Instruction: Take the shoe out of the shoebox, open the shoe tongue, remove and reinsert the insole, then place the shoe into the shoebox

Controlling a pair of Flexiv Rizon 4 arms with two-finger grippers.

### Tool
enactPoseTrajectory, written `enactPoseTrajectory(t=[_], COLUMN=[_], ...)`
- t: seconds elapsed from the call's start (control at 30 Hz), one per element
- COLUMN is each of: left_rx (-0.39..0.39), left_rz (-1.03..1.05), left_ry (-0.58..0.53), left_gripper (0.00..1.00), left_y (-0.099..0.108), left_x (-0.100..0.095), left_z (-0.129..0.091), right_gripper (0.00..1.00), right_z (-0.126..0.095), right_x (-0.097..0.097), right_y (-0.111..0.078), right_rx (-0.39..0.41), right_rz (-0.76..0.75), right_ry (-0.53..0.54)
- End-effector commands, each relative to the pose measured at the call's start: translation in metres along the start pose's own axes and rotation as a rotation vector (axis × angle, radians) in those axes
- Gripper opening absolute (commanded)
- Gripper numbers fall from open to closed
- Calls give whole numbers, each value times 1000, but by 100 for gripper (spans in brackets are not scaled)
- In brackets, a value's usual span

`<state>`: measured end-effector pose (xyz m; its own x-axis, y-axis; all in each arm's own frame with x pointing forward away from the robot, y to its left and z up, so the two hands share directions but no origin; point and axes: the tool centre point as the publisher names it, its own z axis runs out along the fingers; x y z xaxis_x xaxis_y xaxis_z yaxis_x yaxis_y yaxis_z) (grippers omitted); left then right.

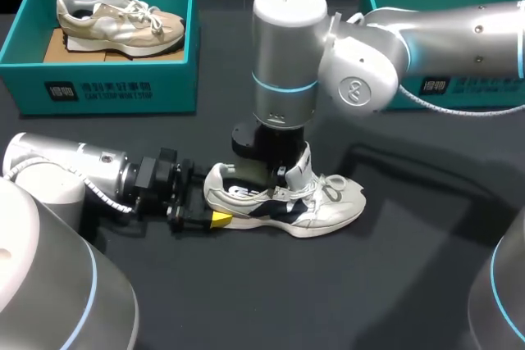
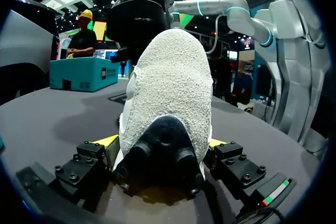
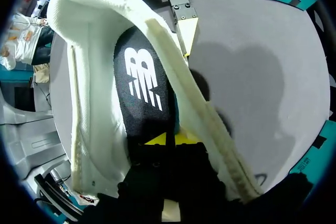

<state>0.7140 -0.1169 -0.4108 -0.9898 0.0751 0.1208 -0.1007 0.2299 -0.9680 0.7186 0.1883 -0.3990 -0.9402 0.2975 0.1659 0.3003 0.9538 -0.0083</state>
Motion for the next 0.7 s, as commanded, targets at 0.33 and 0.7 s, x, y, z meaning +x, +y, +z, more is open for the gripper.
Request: enactPoseTrajectory(t=[0.33,0.7], left_rx=[0,0], left_rz=[-1,-1], left_ry=[-2,-2], left_gripper=[0,0], left_y=[1,1], left_x=[-1,-1], left_z=[0,0], right_gripper=[0,0], right_z=[-7,-33], right_x=[23,16], right_y=[-17,-29], right_rx=[-116,-360], right_rz=[-34,-156], right_ry=[-64,-34])
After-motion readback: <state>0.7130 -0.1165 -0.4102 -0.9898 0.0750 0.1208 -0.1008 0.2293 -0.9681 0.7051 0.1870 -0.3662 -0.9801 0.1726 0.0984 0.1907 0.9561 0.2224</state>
